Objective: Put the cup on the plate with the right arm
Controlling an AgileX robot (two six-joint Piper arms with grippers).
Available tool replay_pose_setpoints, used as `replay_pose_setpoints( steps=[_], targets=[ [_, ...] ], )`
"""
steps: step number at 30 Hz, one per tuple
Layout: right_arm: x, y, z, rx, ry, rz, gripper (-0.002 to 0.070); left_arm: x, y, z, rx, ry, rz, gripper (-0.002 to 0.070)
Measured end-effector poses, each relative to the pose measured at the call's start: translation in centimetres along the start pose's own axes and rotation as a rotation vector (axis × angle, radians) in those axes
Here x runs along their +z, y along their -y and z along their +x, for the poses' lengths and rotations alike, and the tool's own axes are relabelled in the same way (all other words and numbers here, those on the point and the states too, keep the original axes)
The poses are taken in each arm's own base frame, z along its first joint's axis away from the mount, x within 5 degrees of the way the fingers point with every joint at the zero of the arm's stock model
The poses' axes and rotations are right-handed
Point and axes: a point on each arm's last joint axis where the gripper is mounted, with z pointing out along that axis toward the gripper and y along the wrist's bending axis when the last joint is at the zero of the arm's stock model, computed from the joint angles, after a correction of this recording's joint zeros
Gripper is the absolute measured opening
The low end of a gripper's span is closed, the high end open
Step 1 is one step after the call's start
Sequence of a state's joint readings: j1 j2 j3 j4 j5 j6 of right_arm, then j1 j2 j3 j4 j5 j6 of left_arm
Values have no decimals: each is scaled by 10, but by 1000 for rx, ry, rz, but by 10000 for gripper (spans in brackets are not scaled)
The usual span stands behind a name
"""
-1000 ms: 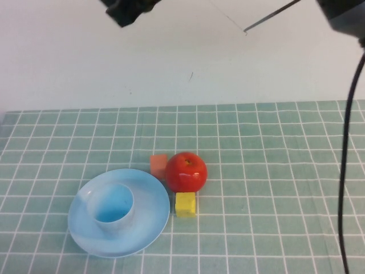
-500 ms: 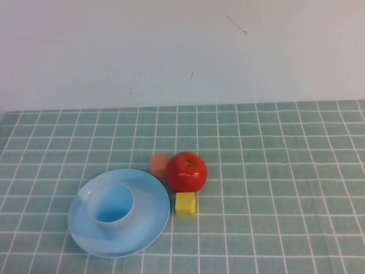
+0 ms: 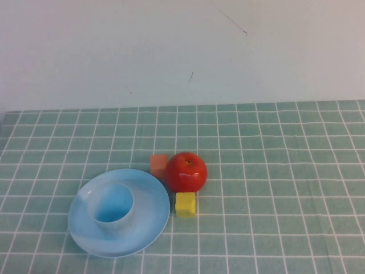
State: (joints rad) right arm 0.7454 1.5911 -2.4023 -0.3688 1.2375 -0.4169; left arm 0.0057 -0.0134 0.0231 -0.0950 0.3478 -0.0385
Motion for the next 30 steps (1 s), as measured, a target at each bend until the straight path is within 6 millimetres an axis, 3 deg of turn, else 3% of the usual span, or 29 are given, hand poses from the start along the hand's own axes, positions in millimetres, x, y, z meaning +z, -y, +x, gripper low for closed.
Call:
replay_pose_setpoints(
  steps=[7,13,22,30],
  targets=[
    [4,-25,71,-30,-313,23,-1,0,0,0,0,0,0,-3],
    [-15,-60,143,35,-442,-41,-2,0,0,0,0,0,0,-3],
    [-41,-115,243,261,-323,-54,-2,0,0,0,0,0,0,-3],
    [-42,-159,294,337,-81,-120,-2,0,0,0,2,0,0,-3]
  ],
)
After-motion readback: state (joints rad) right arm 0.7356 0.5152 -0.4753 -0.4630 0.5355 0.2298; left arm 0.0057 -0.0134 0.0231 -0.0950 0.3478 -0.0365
